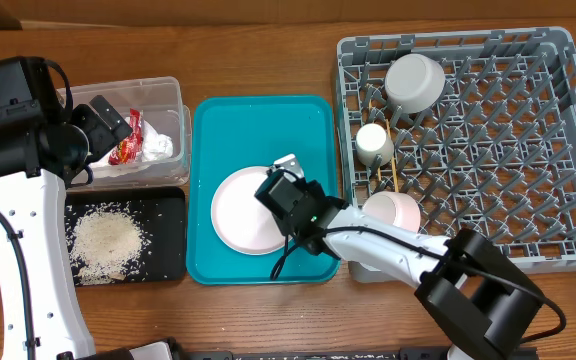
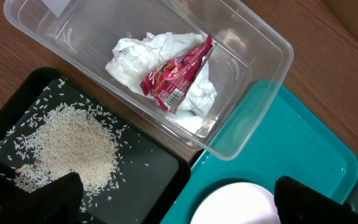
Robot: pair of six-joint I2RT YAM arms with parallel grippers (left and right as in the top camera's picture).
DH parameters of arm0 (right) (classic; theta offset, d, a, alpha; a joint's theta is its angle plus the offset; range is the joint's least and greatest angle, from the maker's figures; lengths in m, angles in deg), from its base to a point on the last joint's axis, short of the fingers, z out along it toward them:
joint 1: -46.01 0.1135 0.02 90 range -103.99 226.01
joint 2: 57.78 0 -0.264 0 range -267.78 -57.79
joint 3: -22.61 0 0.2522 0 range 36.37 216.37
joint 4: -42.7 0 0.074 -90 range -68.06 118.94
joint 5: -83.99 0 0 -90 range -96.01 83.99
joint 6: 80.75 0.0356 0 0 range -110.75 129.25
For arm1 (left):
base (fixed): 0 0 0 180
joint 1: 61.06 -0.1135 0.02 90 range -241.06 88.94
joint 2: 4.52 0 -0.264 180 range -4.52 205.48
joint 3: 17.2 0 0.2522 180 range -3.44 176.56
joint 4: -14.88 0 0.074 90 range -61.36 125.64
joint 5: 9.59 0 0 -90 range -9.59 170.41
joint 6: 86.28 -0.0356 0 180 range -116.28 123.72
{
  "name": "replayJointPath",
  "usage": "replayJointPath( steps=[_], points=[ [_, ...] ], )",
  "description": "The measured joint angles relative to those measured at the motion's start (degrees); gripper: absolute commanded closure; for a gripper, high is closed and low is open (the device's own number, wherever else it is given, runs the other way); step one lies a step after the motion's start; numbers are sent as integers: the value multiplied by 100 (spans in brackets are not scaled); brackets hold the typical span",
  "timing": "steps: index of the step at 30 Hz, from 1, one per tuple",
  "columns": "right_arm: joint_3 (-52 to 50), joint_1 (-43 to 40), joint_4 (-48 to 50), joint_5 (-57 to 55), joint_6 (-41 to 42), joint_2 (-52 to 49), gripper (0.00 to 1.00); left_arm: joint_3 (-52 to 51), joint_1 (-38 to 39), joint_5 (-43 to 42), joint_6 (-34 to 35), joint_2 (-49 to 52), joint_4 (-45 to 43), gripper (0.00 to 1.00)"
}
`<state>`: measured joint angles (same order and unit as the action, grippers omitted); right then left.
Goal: Sort waste into correct bins and load items into the dishwasher
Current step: 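Move the right gripper to the pink plate's edge and grip it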
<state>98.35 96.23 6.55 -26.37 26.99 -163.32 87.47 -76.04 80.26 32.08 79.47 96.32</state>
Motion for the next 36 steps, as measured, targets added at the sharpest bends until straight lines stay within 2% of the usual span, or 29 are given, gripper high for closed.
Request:
replayJointPath(
  steps=[8,10,17,21,36],
  points=[
    [0,-68,-94,90,11,0,47,0,0,0,0,0,0,0],
    [2,-70,-120,221,17,0,52,0,0,0,0,0,0,0],
    [0,-76,-177,496,184,2,54,0,0,0,0,0,0,0],
    [0,-109,-168,535,236,2,60,0,0,0,0,0,0,0],
    [-179,-142,278,796,564,4,62,0,0,0,0,0,0,0]
  ],
)
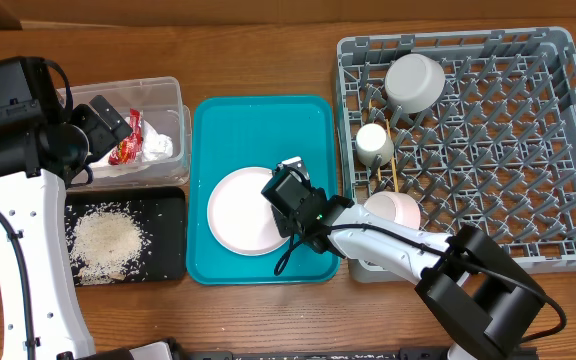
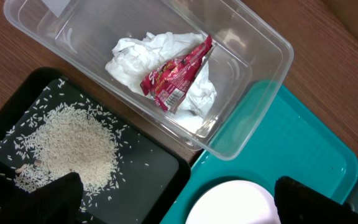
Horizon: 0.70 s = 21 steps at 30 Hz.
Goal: Sort waste into correct bins and load items into the dishwasher
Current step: 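Move the right gripper to the pink plate's edge and grip it, then lift the pink plate with the right gripper and carry it to the rack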
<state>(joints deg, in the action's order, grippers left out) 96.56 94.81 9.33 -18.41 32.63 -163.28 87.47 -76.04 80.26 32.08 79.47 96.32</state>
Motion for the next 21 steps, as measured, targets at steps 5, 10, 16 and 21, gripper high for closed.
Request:
replayJointPath(
  steps=[5,10,16,21],
  points=[
    [2,-2,52,22,39,0,65,0,0,0,-2,0,0,0],
    [0,-2,140,24,35,-2,65,0,0,0,0,0,2,0],
    [0,-2,186,26,37,-28,72,0,0,0,0,0,0,0],
    [0,-2,192,42,55,-44,73,0,0,0,0,0,0,0]
  ],
)
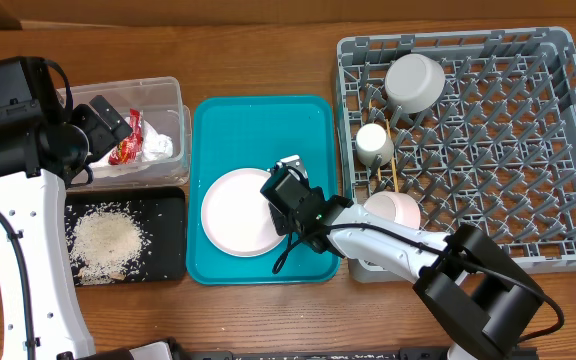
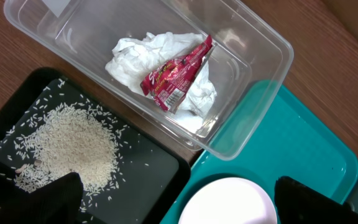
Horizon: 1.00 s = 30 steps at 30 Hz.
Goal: Sort waste into correct bins and load items into the dishwasher
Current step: 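Lift the pink plate with the right gripper and carry it to the rack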
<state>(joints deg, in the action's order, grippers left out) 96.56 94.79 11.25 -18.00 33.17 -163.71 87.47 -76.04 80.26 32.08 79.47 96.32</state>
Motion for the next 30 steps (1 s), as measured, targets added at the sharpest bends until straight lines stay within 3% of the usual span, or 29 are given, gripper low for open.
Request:
replayJointPath(
  steps=[8,12,21,24,30],
  points=[
    [0,-4,13,2,0,-186,74,0,0,0,0,0,0,0],
    [0,-24,55,2,-28,-232,96,0,0,0,0,0,0,0],
    [212,-83,52,-31,-192,-219,96,0,0,0,0,0,2,0],
    [562,-83,-306,-494,-581,-90,96,0,0,0,0,0,0,0],
    [1377,-101,-1204,-2514,-1572,1021,96,0,0,0,0,0,2,0]
  ],
)
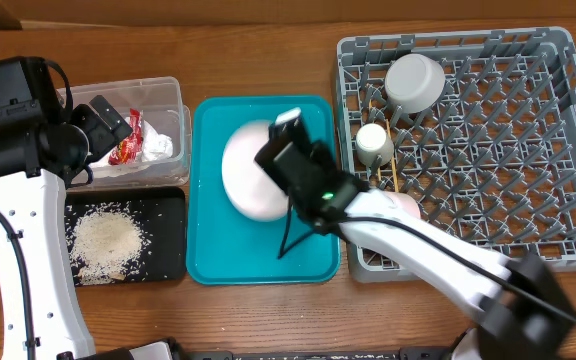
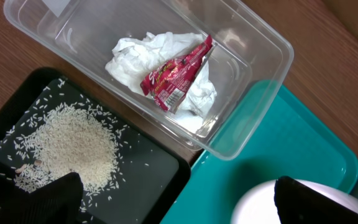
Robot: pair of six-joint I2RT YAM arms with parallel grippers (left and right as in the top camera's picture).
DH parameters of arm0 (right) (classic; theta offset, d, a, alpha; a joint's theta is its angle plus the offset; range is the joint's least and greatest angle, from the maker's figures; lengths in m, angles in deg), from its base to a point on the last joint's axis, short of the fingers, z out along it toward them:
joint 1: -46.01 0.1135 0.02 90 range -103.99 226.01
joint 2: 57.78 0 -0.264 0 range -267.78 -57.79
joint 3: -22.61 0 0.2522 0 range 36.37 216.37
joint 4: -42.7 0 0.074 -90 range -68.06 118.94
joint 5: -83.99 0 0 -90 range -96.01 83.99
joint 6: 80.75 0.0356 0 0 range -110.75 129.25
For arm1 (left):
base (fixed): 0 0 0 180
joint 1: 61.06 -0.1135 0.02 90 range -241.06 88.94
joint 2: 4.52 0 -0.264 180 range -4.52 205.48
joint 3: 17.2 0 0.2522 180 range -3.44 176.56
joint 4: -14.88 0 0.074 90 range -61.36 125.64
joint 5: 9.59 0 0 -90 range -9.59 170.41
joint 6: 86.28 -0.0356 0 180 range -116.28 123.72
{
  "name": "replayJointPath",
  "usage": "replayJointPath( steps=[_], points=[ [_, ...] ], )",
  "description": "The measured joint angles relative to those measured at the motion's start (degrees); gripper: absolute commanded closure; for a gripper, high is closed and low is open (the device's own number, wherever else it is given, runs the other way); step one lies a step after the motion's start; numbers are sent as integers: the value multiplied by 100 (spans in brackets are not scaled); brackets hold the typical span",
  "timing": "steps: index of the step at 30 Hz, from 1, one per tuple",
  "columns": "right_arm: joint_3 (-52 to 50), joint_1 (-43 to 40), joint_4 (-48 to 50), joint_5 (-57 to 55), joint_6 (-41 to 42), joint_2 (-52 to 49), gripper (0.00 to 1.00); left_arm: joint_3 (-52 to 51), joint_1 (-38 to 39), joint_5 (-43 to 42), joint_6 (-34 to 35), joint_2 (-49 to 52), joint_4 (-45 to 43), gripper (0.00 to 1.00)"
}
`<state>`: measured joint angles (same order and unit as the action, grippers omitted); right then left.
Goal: Sort waste into correct bins and load items into the dishwasher
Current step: 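Lift the pink plate with the right gripper and carry it to the rack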
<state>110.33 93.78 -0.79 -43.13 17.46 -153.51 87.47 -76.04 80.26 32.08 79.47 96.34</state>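
A white plate (image 1: 251,170) hangs tilted above the teal tray (image 1: 213,255), with my right gripper (image 1: 290,160) shut on its right edge. The plate's rim (image 2: 260,205) also shows at the bottom of the left wrist view. The grey dishwasher rack (image 1: 488,150) stands to the right and holds a grey bowl (image 1: 414,80), a white cup (image 1: 374,142) and a pink cup (image 1: 404,203). My left gripper (image 2: 179,205) is open and holds nothing, above the seam between the clear bin and the black tray.
A clear plastic bin (image 2: 263,37) at the back left holds crumpled white tissue (image 2: 135,53) and a red wrapper (image 2: 176,74). In front of it a black tray (image 2: 154,180) carries spilled rice (image 2: 67,146). Bare wooden table surrounds them.
The plate lay flat on the front of the teal tray with my right gripper at its right edge. Now it is raised, tilted and farther back in that gripper. My left arm is unchanged.
The plate lay at the tray's front with my right gripper at its right edge. At the two following moments it lay a little farther left each time, still flat. Now it is held off the tray. My left gripper stayed open over the bins throughout.
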Motion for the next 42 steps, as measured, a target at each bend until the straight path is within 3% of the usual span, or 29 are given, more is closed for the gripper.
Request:
replayJointPath(
  steps=[7,12,20,38,42],
  points=[
    [229,-219,-654,-2736,-1377,1513,96,0,-2,-2,0,0,0,0],
    [236,-929,-1818,-3493,-1961,1609,96,0,0,0,0,0,-2,0],
    [20,-1882,-2514,-3254,-2210,1464,96,0,0,0,0,0,-2,0],
    [-240,-2107,-2520,-2319,-1676,1008,96,0,0,0,0,0,-2,0],
    [-240,-2107,-2406,-2256,-1657,881,90,0,0,0,0,0,-2,0]
  ],
)
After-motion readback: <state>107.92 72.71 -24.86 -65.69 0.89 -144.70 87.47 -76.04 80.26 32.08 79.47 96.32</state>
